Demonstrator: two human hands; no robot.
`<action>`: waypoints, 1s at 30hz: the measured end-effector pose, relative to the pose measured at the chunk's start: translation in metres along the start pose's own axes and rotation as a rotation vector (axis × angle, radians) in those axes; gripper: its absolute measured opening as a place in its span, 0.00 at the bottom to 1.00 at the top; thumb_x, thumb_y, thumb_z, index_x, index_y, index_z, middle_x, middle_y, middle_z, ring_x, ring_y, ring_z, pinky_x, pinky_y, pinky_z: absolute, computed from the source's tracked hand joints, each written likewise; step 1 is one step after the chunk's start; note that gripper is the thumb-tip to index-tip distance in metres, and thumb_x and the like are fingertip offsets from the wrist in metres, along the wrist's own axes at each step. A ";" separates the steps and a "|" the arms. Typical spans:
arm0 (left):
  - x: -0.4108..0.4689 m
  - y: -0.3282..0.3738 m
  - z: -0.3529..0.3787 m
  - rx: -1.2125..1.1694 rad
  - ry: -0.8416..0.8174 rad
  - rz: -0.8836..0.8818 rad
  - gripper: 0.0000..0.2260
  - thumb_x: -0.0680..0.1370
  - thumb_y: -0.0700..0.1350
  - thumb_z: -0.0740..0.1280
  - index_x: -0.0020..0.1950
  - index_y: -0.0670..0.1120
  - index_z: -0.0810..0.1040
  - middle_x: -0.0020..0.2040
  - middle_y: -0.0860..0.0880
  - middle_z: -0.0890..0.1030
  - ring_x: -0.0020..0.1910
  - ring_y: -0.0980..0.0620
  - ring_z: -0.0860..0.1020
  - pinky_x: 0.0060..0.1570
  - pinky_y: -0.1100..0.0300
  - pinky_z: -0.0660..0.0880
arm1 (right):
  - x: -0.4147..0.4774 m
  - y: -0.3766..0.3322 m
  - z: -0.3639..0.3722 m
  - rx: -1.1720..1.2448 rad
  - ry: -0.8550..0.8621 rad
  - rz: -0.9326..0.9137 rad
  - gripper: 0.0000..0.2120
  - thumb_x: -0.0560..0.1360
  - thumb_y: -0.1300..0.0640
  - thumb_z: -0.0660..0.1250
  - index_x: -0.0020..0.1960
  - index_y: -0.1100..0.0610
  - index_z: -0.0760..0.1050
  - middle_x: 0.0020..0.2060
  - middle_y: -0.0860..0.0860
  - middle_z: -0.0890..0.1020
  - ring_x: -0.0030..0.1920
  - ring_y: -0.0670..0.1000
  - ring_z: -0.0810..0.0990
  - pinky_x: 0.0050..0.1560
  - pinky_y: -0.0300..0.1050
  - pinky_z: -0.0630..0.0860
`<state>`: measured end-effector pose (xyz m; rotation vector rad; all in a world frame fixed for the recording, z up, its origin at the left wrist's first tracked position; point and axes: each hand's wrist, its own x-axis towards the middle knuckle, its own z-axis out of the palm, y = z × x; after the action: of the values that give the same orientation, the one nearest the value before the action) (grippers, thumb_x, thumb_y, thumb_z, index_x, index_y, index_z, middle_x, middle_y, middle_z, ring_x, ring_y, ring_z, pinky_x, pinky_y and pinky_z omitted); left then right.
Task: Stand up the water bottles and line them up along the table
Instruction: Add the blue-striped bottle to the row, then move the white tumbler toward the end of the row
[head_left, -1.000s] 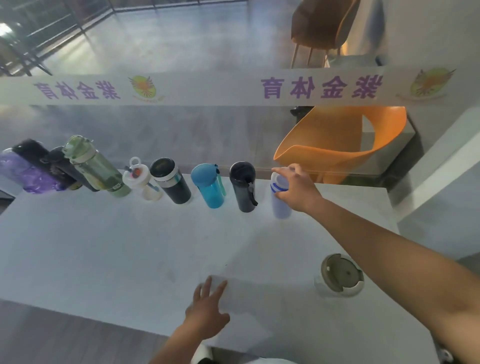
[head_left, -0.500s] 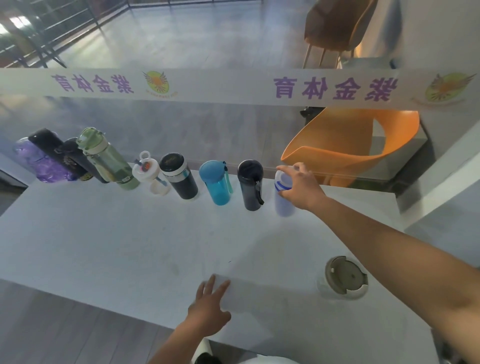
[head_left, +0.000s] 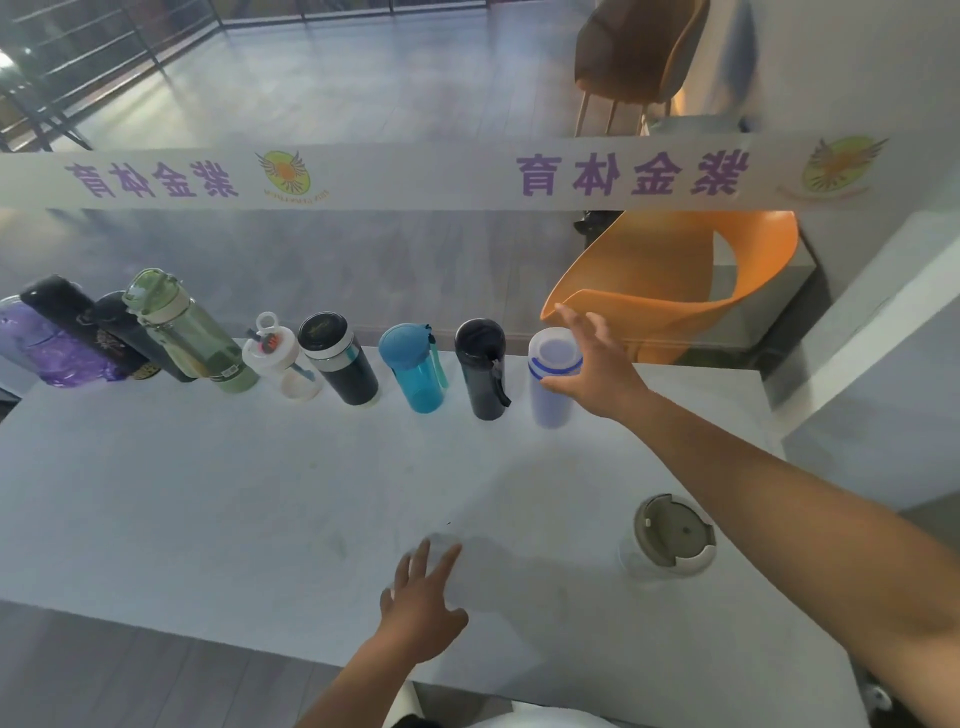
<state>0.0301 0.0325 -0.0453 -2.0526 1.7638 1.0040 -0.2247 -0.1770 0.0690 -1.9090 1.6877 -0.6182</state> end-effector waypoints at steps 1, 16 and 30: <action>0.002 0.006 -0.001 0.002 0.011 0.021 0.37 0.75 0.52 0.64 0.78 0.65 0.47 0.81 0.53 0.41 0.80 0.46 0.43 0.75 0.43 0.56 | -0.009 0.001 -0.009 0.011 0.042 0.005 0.42 0.69 0.46 0.75 0.74 0.42 0.55 0.73 0.56 0.60 0.68 0.60 0.67 0.64 0.54 0.70; 0.026 0.071 0.006 0.098 0.063 0.140 0.40 0.76 0.55 0.64 0.78 0.64 0.40 0.80 0.52 0.36 0.79 0.44 0.41 0.74 0.38 0.52 | -0.236 0.047 -0.009 0.019 0.186 0.258 0.49 0.63 0.39 0.76 0.73 0.28 0.48 0.76 0.53 0.53 0.75 0.56 0.57 0.71 0.58 0.63; 0.031 0.041 0.006 0.187 0.070 0.071 0.38 0.76 0.64 0.61 0.78 0.65 0.41 0.80 0.53 0.38 0.80 0.46 0.42 0.70 0.39 0.62 | -0.205 0.066 0.014 0.207 0.293 0.216 0.38 0.63 0.52 0.79 0.70 0.43 0.67 0.63 0.46 0.71 0.61 0.46 0.74 0.60 0.36 0.69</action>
<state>-0.0100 0.0032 -0.0598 -1.9441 1.8993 0.7615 -0.2909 0.0212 0.0152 -1.5248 1.8928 -0.9810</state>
